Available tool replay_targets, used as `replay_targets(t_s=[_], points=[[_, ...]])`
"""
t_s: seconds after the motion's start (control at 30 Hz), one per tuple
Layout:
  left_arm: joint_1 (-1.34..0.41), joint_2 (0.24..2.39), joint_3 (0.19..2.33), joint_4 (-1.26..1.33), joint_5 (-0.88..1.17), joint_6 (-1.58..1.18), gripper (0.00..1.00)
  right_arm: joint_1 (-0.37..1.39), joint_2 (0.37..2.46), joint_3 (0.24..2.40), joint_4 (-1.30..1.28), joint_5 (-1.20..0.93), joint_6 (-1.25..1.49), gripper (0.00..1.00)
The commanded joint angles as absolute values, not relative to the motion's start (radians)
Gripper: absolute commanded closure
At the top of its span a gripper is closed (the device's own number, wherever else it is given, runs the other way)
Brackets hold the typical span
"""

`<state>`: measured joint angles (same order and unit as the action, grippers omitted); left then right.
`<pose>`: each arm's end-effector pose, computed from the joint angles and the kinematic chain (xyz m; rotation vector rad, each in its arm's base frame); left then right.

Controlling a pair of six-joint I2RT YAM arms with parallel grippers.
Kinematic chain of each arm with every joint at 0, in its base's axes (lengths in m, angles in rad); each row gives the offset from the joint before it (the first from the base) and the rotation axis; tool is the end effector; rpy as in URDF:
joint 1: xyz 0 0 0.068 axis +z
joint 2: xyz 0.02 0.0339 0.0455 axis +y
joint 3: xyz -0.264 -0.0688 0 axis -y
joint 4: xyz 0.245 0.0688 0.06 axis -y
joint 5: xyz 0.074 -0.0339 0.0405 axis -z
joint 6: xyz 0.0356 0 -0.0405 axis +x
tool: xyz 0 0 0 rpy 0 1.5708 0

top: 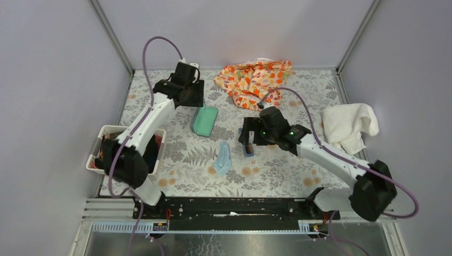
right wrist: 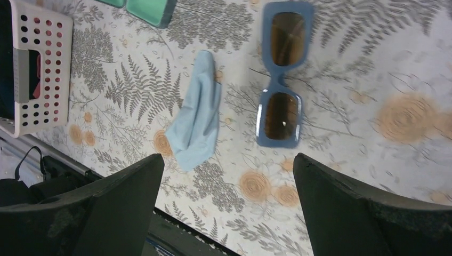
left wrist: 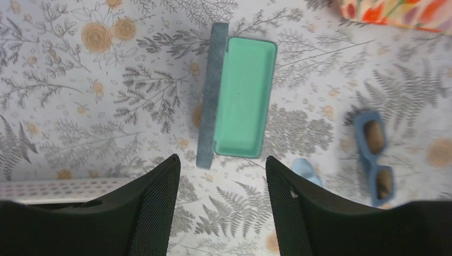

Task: Organize the sunglasses
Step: Move the sunglasses to the center of the board.

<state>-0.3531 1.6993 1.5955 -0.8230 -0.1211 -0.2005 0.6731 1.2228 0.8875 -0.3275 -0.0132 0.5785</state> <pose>0.3481 -0.1237 0.3222 0.1395 2.4858 -0.0818 0.2088 0.1671 0.2703 -0.1174 2.3227 0.6772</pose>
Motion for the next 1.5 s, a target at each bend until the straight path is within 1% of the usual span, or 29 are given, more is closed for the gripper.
replay_targets(t_s=[0.0, 0.17, 0.33, 0.47, 0.57, 0.7, 0.97, 1.13, 1.2, 1.27, 1.3, 1.37, 1.47], points=[[-0.361, 1.525, 1.438, -0.787, -0.052, -0.366, 0.34, 0.736, 1.389, 0.989, -0.244, -0.044, 0.554, 0.01], [-0.362, 1.355, 1.249, -0.734, -0.043, -0.45, 0.3, 0.791, 1.62, 1.123, -0.19, -0.067, 0.566, 0.0], [-0.363, 1.253, 1.149, -0.723, -0.071, -0.515, 0.28, 0.791, 1.799, 1.239, -0.162, -0.097, 0.574, 0.0], [-0.364, 1.181, 1.068, -0.672, -0.044, -0.568, 0.27, 0.787, 1.921, 1.326, -0.182, -0.037, 0.584, 0.0], [-0.366, 1.165, 1.037, -0.663, -0.04, -0.585, 0.26, 0.764, 1.954, 1.332, -0.222, 0.016, 0.598, 0.0], [-0.381, 1.163, 1.01, -0.666, -0.05, -0.587, 0.25, 0.697, 1.907, 1.238, -0.224, 0.042, 0.611, 0.0], [-0.461, 1.197, 0.991, -0.639, -0.031, -0.604, 0.25, 0.545, 1.708, 0.98, -0.252, 0.114, 0.584, 0.0], [-0.556, 1.237, 0.961, -0.598, -0.013, -0.629, 0.26, 0.512, 1.605, 0.919, -0.285, 0.147, 0.566, 0.0], [-0.601, 1.252, 0.945, -0.58, -0.012, -0.645, 0.26, 0.511, 1.565, 0.916, -0.281, 0.115, 0.566, 0.0], [-0.65, 1.265, 0.923, -0.565, -0.028, -0.663, 0.27, 0.512, 1.519, 0.905, -0.238, 0.028, 0.549, 0.0], [-0.679, 1.271, 0.913, -0.565, -0.056, -0.673, 0.29, 0.513, 1.497, 0.892, -0.207, -0.053, 0.545, 0.0], [-0.738, 1.291, 0.892, -0.56, -0.082, -0.698, 0.33, 0.529, 1.449, 0.865, -0.157, -0.125, 0.554, 0.0], [-0.791, 1.323, 0.845, -0.507, -0.081, -0.734, 0.36, 0.581, 1.421, 0.86, -0.162, -0.117, 0.56, 0.0]])
